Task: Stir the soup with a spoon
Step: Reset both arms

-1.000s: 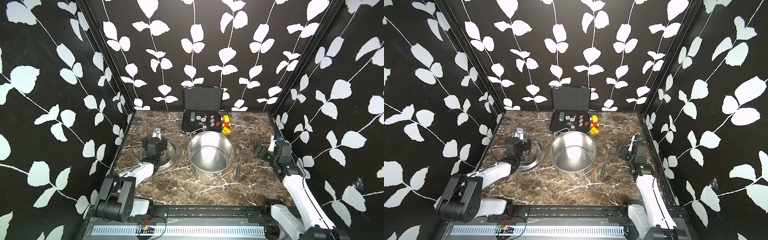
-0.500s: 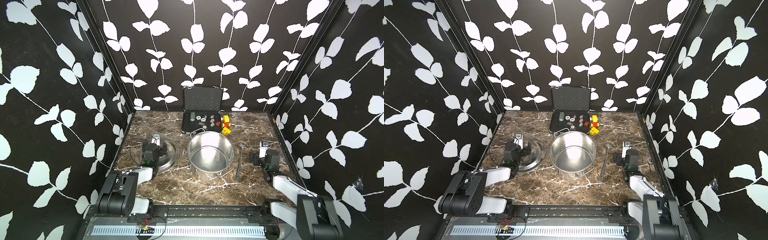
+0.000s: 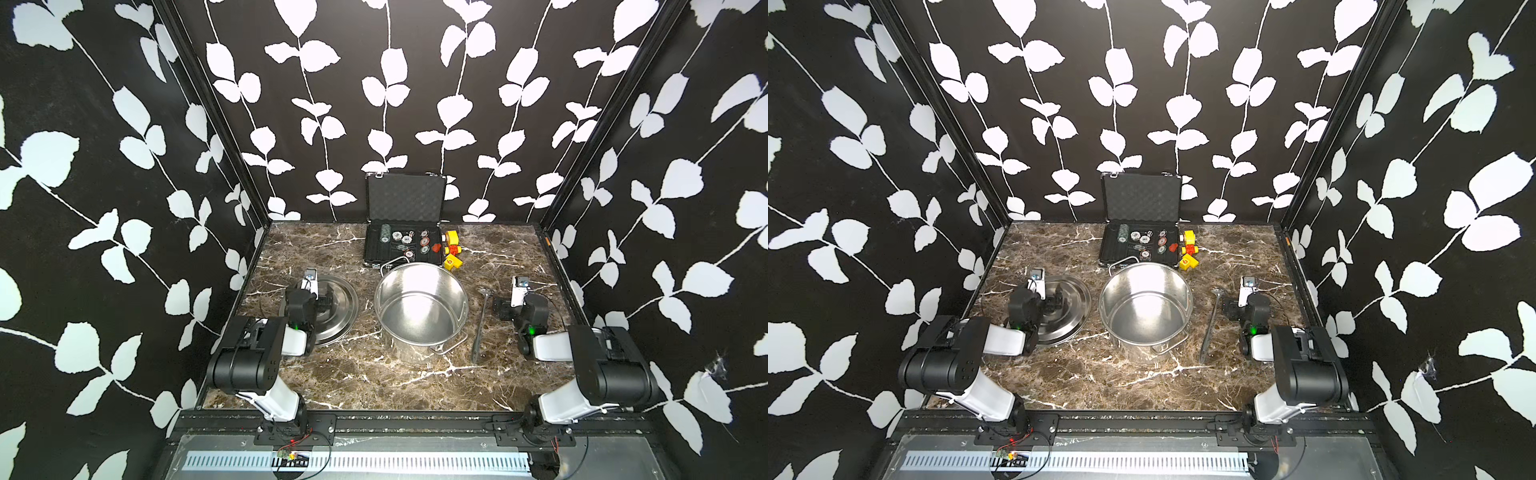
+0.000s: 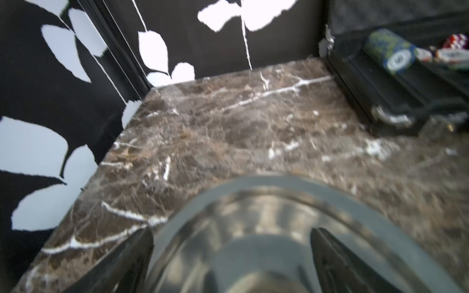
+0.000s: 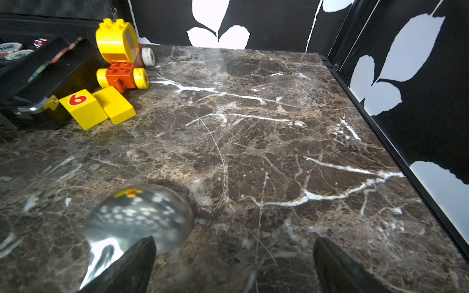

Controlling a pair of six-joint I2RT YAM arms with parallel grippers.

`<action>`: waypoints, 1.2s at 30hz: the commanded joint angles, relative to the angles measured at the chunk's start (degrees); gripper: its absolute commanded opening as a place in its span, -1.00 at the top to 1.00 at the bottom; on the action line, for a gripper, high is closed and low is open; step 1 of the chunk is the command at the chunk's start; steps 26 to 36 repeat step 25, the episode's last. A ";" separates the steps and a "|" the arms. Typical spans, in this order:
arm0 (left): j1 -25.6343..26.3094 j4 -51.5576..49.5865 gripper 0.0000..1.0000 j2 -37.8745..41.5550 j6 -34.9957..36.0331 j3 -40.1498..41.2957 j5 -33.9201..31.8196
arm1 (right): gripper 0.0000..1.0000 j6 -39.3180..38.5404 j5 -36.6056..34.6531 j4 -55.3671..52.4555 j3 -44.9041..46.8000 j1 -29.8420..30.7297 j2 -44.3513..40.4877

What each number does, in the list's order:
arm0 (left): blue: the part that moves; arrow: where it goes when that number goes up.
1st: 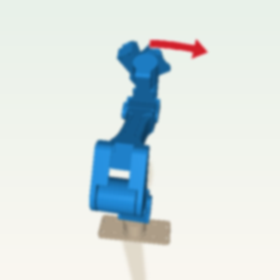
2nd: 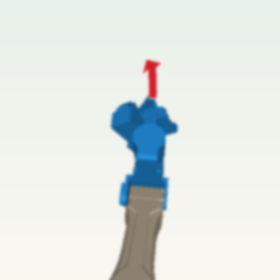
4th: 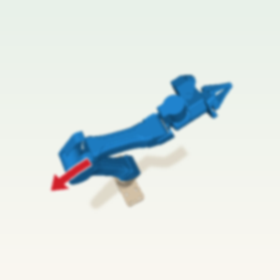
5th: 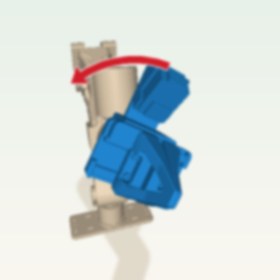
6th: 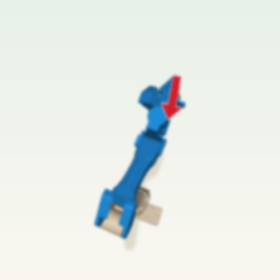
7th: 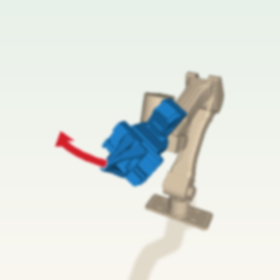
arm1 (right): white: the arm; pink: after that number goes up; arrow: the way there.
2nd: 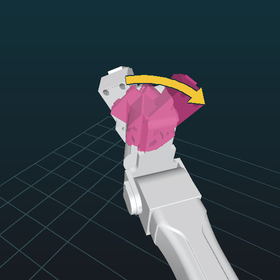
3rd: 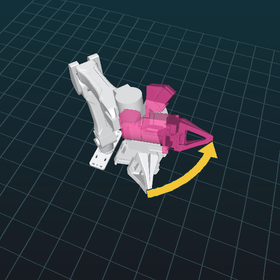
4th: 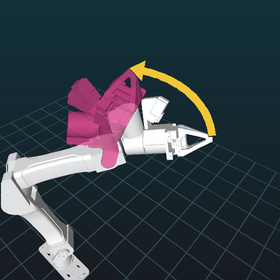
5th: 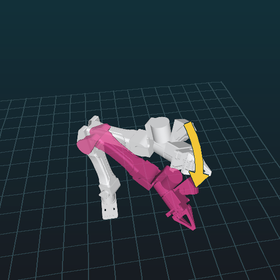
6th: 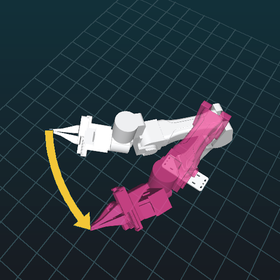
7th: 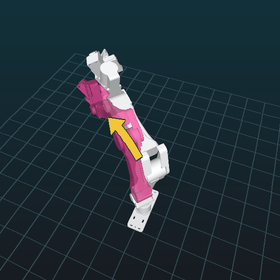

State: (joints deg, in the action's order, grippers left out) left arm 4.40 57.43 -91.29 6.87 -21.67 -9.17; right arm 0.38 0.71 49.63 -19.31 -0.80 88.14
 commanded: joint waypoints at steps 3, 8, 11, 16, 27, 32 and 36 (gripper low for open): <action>-0.51 -4.89 -0.97 2.03 -1.68 -0.76 -1.63 | -0.98 -0.36 -1.45 -1.33 -3.89 0.50 -0.26; -0.51 -3.78 -0.97 1.49 -0.65 -0.77 0.48 | -0.98 -0.38 -1.64 -1.27 -3.88 0.56 -0.32; -0.39 -4.38 -0.97 1.68 -0.71 -0.88 0.57 | -0.98 -0.38 -1.61 -1.13 -3.89 0.68 -0.22; -0.45 -4.48 -0.97 1.62 -0.71 -1.04 0.59 | -0.98 -0.38 -1.81 -1.13 -3.86 0.69 -0.24; -1.00 -4.66 -0.97 1.62 -1.01 -1.13 1.86 | -0.98 -0.38 -1.93 -1.08 -3.82 0.80 -0.20; -1.00 -4.66 -0.97 1.62 -1.01 -1.13 1.86 | -0.98 -0.38 -1.93 -1.08 -3.82 0.80 -0.20; -1.00 -4.66 -0.97 1.62 -1.01 -1.13 1.86 | -0.98 -0.38 -1.93 -1.08 -3.82 0.80 -0.20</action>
